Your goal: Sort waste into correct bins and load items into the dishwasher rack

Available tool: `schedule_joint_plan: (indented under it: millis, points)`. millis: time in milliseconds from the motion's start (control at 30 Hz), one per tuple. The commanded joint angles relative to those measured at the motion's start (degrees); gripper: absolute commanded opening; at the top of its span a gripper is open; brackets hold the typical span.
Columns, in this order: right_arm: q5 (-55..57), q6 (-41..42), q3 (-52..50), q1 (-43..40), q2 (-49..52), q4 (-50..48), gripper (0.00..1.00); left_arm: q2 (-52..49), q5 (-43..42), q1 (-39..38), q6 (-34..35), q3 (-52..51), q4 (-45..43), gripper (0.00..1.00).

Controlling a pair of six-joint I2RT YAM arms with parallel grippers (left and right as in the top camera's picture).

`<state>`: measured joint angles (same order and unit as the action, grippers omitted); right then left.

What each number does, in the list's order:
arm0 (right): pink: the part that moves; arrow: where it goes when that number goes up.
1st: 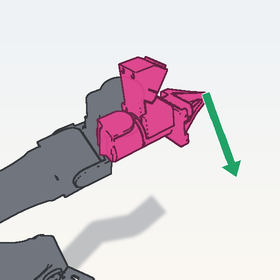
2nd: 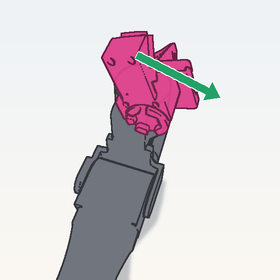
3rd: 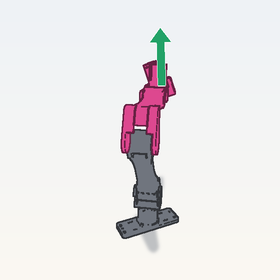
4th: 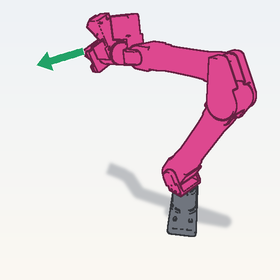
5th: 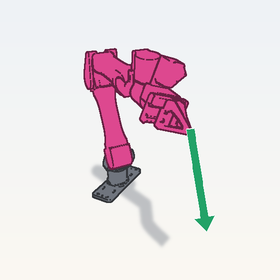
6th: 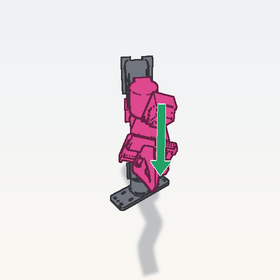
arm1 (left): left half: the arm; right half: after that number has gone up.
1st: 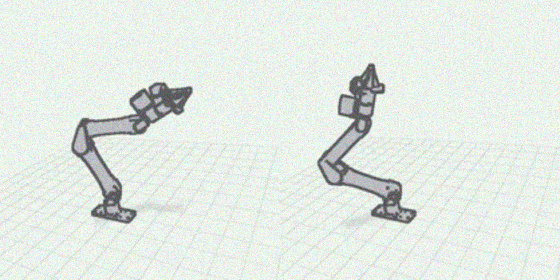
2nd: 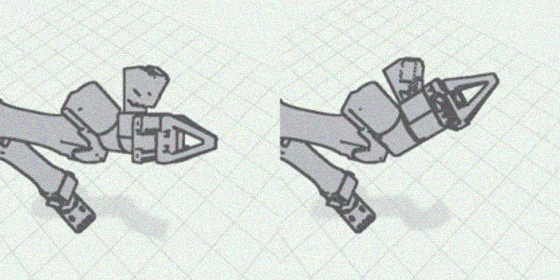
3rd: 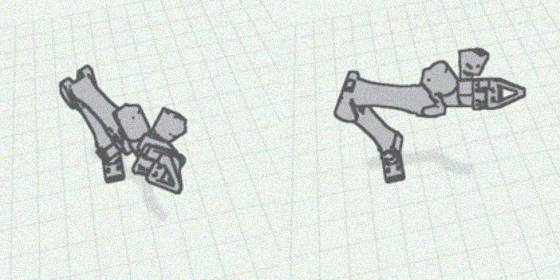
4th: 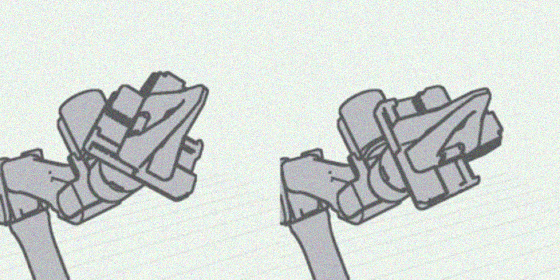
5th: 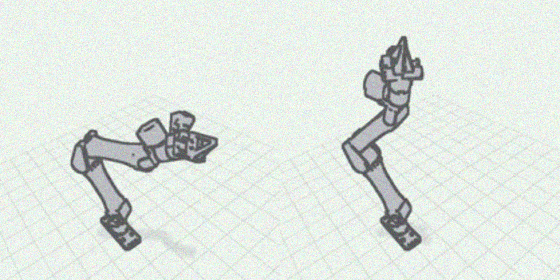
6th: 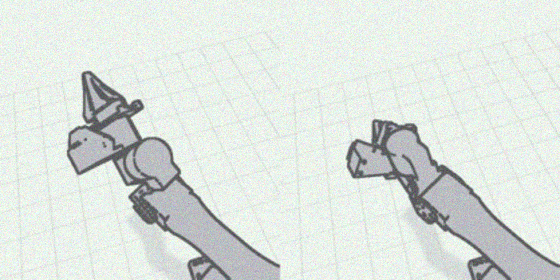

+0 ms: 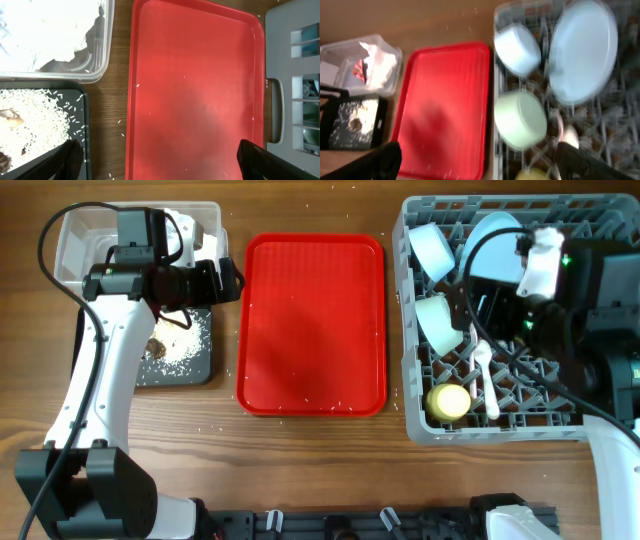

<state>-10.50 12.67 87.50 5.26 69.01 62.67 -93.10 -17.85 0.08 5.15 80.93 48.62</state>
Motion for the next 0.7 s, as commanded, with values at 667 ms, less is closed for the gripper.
schedule_joint_plan:
  millis: [667]
  points:
    - [0.31,-15.28,-82.09,-1.22,-59.63,-62.53,1.0,0.83,-0.07,0.15,-0.26,0.07,-0.15,1.0]
